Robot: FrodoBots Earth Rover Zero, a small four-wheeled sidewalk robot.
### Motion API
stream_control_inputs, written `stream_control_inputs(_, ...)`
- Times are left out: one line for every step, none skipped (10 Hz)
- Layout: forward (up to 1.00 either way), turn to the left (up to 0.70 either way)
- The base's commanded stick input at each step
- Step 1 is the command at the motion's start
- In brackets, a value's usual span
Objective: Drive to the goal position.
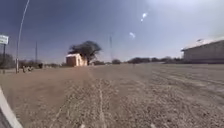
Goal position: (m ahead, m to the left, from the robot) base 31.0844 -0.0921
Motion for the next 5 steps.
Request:
stream_control_inputs(0.7, 0.0)
stream_control_inputs(0.7, 0.0)
stream_control_inputs(0.7, 0.0)
stream_control_inputs(0.7, 0.0)
stream_control_inputs(0.7, 0.0)
